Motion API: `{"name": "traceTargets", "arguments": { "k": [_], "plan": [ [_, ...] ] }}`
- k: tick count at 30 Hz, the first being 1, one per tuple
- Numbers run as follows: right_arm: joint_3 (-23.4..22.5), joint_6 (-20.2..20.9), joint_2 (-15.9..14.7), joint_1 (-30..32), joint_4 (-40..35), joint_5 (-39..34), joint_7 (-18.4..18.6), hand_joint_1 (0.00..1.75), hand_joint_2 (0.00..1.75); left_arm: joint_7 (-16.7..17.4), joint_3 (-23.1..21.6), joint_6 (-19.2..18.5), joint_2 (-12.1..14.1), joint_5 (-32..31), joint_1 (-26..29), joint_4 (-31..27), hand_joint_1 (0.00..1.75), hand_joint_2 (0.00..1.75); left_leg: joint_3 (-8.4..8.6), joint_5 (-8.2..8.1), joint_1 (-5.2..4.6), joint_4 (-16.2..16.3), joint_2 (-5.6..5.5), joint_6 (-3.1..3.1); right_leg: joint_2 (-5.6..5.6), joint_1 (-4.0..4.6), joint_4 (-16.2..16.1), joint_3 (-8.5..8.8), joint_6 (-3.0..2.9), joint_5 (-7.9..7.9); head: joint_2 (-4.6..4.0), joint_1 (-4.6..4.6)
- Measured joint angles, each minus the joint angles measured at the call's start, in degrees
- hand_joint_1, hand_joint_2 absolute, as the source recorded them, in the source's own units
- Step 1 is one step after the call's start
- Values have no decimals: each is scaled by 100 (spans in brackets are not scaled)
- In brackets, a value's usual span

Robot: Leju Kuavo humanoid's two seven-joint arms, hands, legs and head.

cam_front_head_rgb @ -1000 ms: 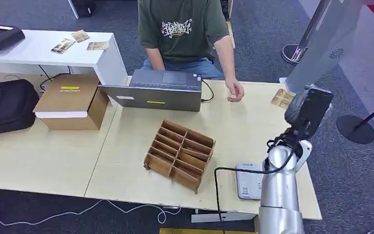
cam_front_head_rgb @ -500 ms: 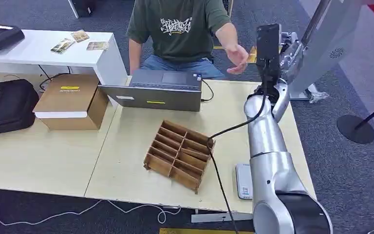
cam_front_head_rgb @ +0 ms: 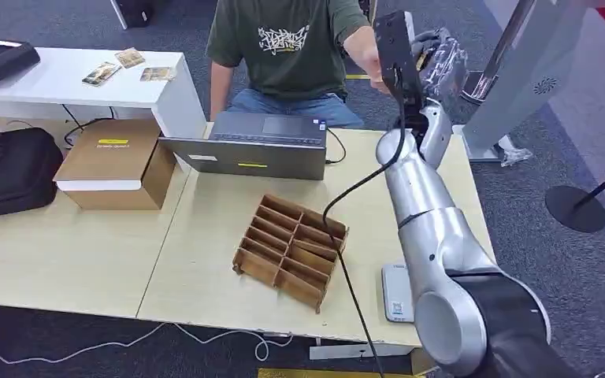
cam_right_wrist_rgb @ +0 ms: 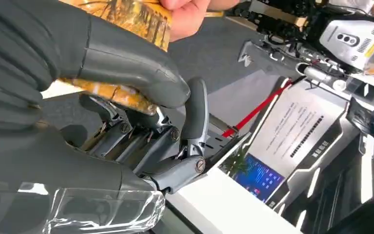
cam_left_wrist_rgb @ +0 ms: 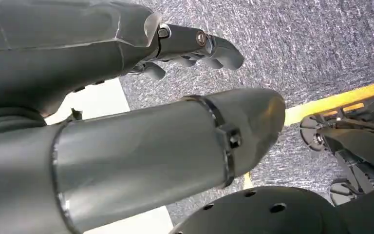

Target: Pass the card to the sensor for recognition and then transmit it.

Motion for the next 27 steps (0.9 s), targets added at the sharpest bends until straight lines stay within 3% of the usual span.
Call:
{"name": "traceTargets", "arguments": {
  "k": [13, 15, 16, 27],
  "plan": [
    [-9, -70, -103, -122, 291, 203, -17, 175, 175, 33, 0, -20, 28, -39, -61, -41, 0, 0, 1, 0, 0, 1, 1, 0, 1, 0, 0, 0, 0, 0, 0, 2],
    [-9, -87, -107, -140, 330, 221, -39, 96, 175, 35, 0, -22, 28, -41, -72, -42, 0, 0, 1, 0, 0, 1, 1, 0, 1, 0, 0, 0, 0, 0, 0, 0],
    [-9, -87, -107, -147, 343, 225, -55, 0, 175, 35, 0, -22, 28, -42, -77, -42, 0, 0, 1, 0, 0, 1, 1, 0, 1, 0, 0, 0, 0, 0, 0, 0],
    [-9, 2, -107, -174, 420, 289, -149, 0, 175, 33, 0, -33, 33, -6, -89, -44, 0, 0, 0, 0, 0, 1, 0, 0, 0, 0, 1, 1, 0, 0, 0, 2]
  ]
}}
